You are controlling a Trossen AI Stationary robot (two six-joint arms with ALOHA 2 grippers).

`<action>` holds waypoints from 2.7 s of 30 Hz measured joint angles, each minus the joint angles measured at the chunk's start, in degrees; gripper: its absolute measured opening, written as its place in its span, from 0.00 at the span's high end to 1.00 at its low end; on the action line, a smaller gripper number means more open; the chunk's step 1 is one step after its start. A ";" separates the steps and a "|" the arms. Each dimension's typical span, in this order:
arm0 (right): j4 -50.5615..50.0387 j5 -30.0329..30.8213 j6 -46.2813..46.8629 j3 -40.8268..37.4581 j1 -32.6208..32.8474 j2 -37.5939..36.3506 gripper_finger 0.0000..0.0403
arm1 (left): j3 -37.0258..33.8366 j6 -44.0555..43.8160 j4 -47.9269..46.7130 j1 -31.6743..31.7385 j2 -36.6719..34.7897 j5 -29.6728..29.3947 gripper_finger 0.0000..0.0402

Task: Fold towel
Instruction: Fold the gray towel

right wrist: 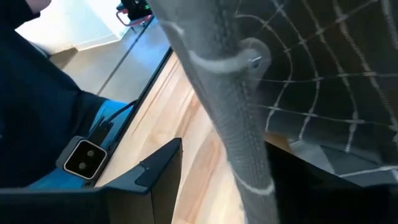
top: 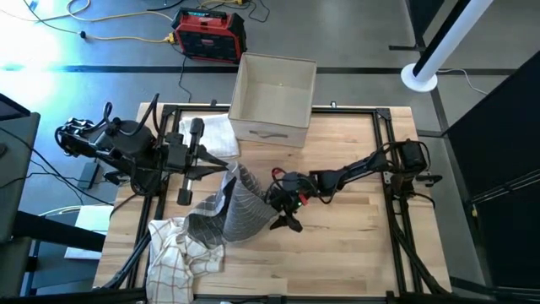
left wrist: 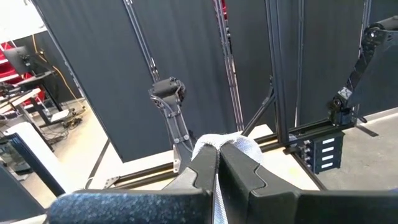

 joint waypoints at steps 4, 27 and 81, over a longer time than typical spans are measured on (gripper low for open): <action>0.44 0.00 -0.20 0.00 -0.64 -0.91 0.57 | 0.00 -0.11 -0.78 0.00 0.00 0.00 1.00; -3.92 3.26 -6.64 -0.02 1.29 -2.80 1.00 | 0.00 0.13 -0.48 0.00 0.00 0.02 1.00; -69.00 73.95 24.54 0.06 38.33 -58.52 1.00 | -7.42 -10.96 -15.73 10.35 15.13 17.67 1.00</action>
